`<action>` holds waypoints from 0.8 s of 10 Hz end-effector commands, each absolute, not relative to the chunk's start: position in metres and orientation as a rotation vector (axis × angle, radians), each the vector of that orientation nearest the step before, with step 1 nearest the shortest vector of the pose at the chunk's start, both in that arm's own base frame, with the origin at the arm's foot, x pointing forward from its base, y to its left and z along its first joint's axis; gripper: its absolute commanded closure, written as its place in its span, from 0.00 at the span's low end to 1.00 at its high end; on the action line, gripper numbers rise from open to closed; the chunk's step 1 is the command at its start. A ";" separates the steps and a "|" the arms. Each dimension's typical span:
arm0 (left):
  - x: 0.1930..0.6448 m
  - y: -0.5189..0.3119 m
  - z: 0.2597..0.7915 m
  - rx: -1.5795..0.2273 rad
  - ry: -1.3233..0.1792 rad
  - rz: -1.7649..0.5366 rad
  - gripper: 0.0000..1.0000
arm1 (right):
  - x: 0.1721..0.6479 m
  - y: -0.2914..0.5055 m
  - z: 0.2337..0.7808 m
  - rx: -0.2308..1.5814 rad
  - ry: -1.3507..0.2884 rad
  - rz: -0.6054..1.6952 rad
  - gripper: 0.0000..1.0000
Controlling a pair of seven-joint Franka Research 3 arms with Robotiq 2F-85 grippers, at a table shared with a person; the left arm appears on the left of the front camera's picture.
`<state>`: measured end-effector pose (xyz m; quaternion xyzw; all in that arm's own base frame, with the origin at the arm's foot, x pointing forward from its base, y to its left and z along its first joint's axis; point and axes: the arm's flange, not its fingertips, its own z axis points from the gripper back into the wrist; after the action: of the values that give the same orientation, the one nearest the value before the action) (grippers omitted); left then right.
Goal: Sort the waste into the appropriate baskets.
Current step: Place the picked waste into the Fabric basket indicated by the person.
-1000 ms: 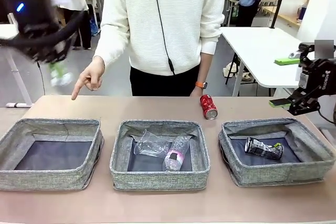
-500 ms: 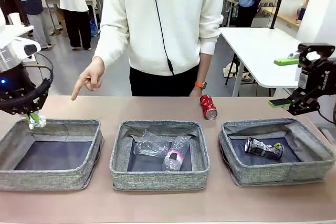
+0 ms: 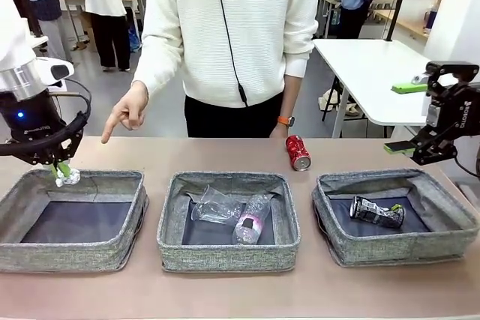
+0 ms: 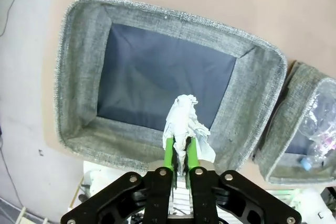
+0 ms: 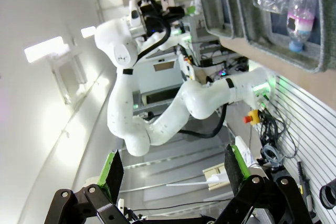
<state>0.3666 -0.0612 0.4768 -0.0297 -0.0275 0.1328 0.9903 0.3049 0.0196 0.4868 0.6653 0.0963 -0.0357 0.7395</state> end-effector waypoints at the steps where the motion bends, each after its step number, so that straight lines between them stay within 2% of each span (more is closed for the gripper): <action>1: 0.365 -0.061 0.481 -0.086 -0.046 0.246 0.35 | 0.306 0.021 0.490 1.478 0.201 -0.066 0.00; 2: 0.365 -0.062 0.482 -0.081 -0.047 0.246 0.00 | 0.306 0.021 0.490 1.478 0.201 -0.066 0.00; 3: 0.364 -0.061 0.482 -0.091 -0.047 0.245 0.31 | 0.306 0.021 0.490 1.478 0.201 -0.066 0.00; 4: 0.363 -0.061 0.483 -0.091 -0.048 0.251 0.00 | 0.306 0.021 0.490 1.478 0.201 -0.066 0.00; 8: 0.364 -0.060 0.486 -0.112 -0.045 0.243 0.00 | 0.306 0.021 0.490 1.478 0.201 -0.066 0.00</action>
<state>0.3661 -0.0634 0.4822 -0.0376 -0.0284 0.1312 0.9902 0.3049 0.0196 0.4868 0.6653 0.0963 -0.0358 0.7394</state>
